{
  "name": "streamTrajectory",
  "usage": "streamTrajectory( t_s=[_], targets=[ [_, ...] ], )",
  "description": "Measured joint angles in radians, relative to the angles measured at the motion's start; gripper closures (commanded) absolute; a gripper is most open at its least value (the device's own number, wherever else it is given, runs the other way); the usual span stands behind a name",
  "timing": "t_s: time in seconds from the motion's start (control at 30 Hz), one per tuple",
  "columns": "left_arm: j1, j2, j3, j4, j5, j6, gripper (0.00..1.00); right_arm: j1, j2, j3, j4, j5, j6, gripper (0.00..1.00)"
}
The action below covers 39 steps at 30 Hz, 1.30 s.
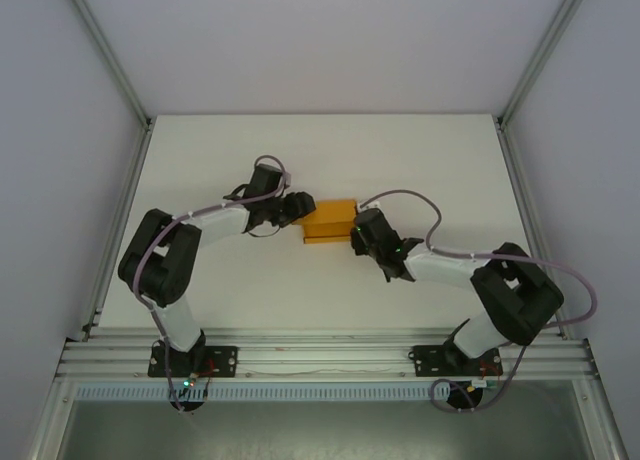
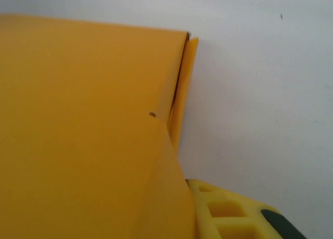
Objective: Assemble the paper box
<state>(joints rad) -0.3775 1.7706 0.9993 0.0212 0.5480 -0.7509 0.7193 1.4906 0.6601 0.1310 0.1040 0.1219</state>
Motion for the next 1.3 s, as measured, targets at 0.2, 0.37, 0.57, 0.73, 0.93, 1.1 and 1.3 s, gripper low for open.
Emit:
streamTrajectory(
  t_s=[0.2, 0.37, 0.57, 0.73, 0.93, 1.1, 1.3],
  targets=[
    [0.000, 0.032, -0.013, 0.048, 0.021, 0.005, 0.55, 0.000, -0.094, -0.019, -0.091, -0.029, -0.002, 0.50],
    [0.000, 0.043, -0.021, 0.068, 0.020, 0.019, 0.59, 0.000, -0.233, -0.026, -0.173, -0.093, 0.012, 0.20],
    [0.000, 0.059, -0.021, 0.074, 0.009, 0.035, 0.64, 0.000, -0.382, -0.057, -0.256, -0.118, 0.057, 0.00],
    [0.000, 0.067, -0.020, 0.084, -0.004, 0.060, 0.75, -0.021, -0.409, -0.056, -0.259, -0.111, 0.111, 0.00],
    [0.027, 0.099, -0.043, 0.195, 0.045, 0.071, 0.85, -0.158, -0.292, 0.031, -0.266, -0.199, 0.217, 0.00],
    [0.058, 0.110, -0.084, 0.294, 0.105, 0.071, 0.87, -0.269, -0.156, 0.120, -0.246, -0.345, 0.292, 0.02],
    [0.087, 0.135, -0.105, 0.381, 0.168, 0.070, 0.87, -0.320, 0.029, 0.196, -0.200, -0.555, 0.328, 0.07]
  ],
)
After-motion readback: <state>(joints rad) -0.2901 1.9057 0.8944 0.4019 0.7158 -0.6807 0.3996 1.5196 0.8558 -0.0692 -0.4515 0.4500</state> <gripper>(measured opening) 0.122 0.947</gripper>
